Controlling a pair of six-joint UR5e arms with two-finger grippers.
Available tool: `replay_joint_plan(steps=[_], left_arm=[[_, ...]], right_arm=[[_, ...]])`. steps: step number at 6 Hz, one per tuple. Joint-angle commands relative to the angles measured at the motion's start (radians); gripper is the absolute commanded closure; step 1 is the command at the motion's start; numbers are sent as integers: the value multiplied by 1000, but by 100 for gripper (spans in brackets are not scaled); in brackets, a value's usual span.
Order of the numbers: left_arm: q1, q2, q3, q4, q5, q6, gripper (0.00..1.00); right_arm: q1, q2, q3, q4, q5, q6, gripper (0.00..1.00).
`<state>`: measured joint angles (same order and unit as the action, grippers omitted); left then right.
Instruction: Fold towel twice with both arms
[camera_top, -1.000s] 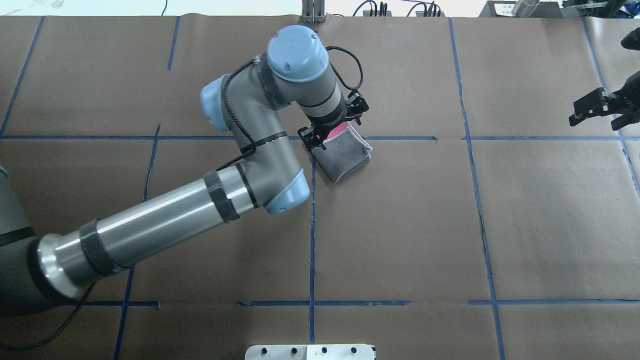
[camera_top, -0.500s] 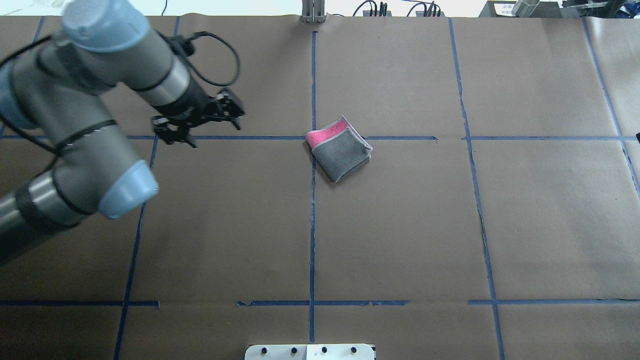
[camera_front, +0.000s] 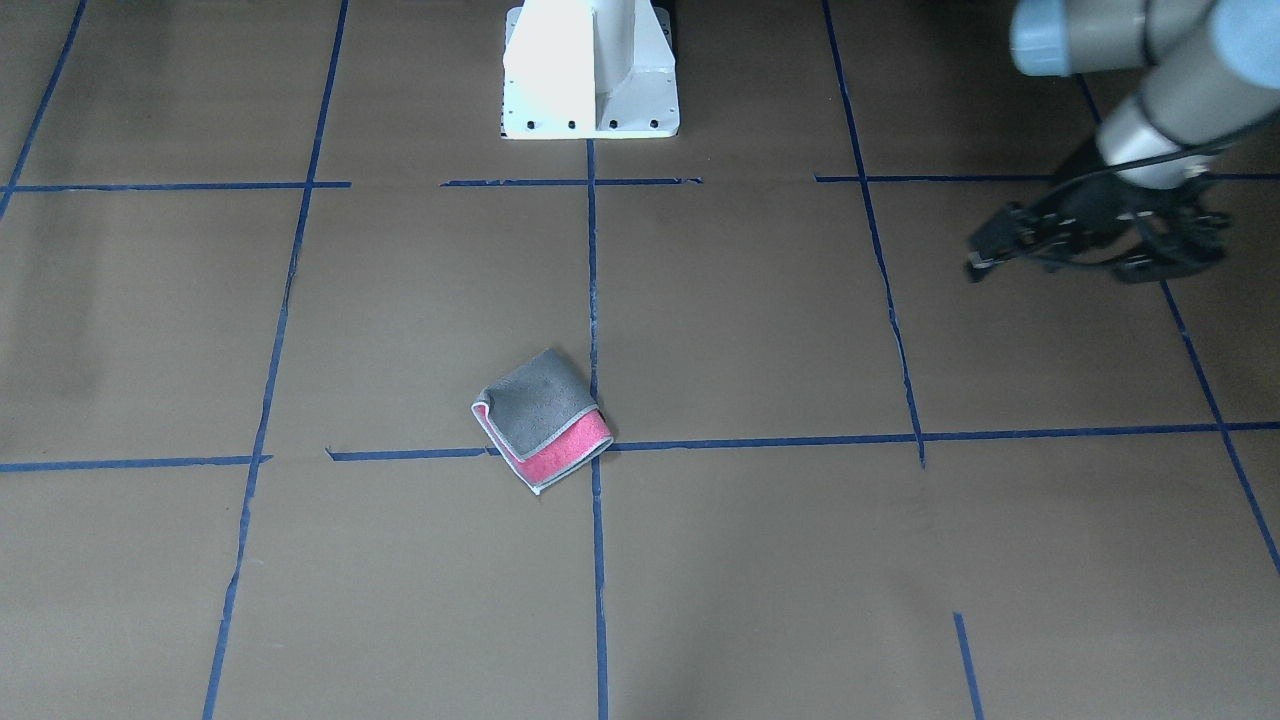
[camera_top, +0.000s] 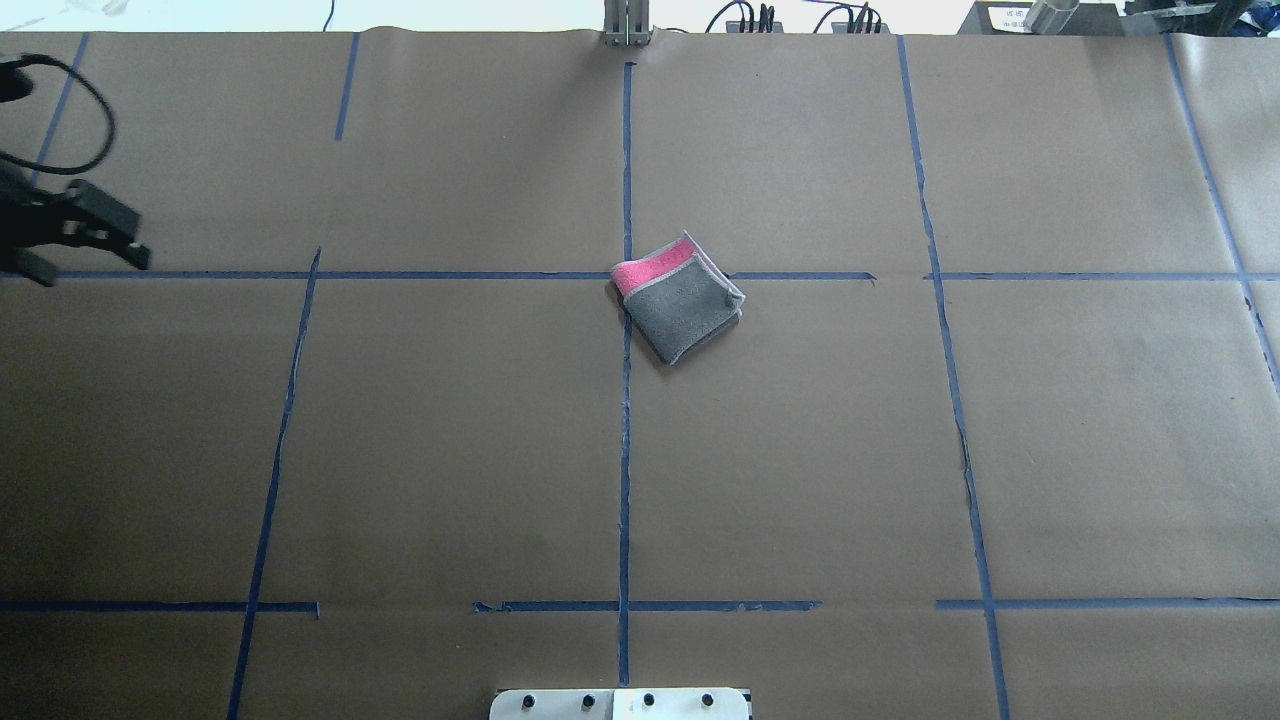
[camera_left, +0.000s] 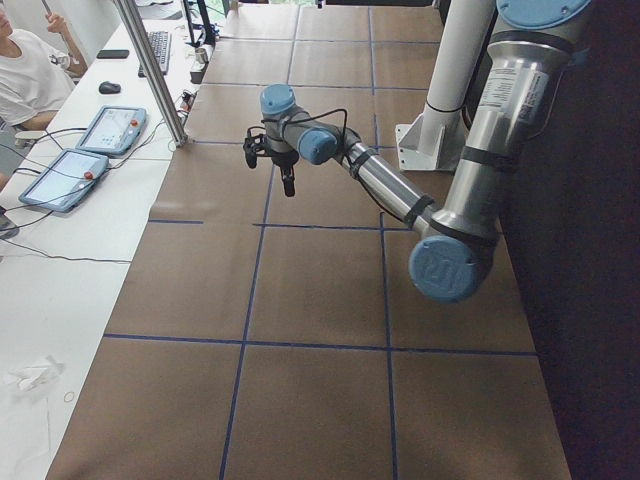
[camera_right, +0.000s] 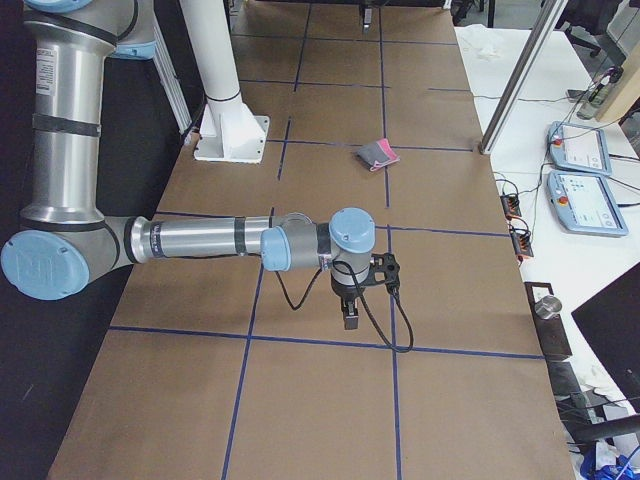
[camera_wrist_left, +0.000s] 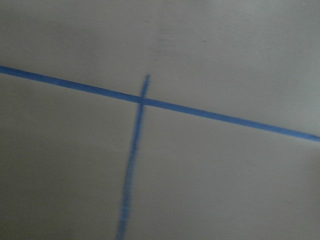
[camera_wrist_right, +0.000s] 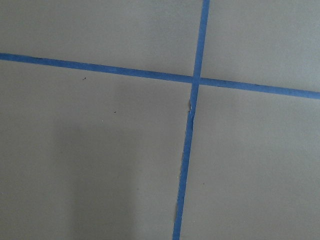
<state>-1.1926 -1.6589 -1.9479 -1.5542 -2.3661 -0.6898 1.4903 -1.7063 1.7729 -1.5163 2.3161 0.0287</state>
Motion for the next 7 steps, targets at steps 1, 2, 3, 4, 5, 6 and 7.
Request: replay_joint_plan(steps=[1, 2, 3, 4, 5, 6, 7], left_arm=[[-240, 132, 120, 63, -19, 438, 0], [-362, 122, 258, 107, -19, 648, 0], [-404, 120, 373, 97, -45, 770, 0], [-404, 131, 409, 94, -47, 774, 0], [-406, 134, 403, 92, -47, 774, 0], [-406, 128, 394, 95, -41, 771, 0], [-406, 120, 355, 98, -32, 762, 0]], right_arm=[[7, -18, 2, 1, 6, -7, 0], [46, -24, -9, -13, 72, -6, 0], [74, -56, -9, -13, 154, -6, 0], [88, -68, -9, -13, 160, -6, 0], [91, -69, -12, -13, 157, -4, 0], [105, -70, -21, -15, 157, -4, 0], [125, -70, -38, -16, 160, -3, 0]])
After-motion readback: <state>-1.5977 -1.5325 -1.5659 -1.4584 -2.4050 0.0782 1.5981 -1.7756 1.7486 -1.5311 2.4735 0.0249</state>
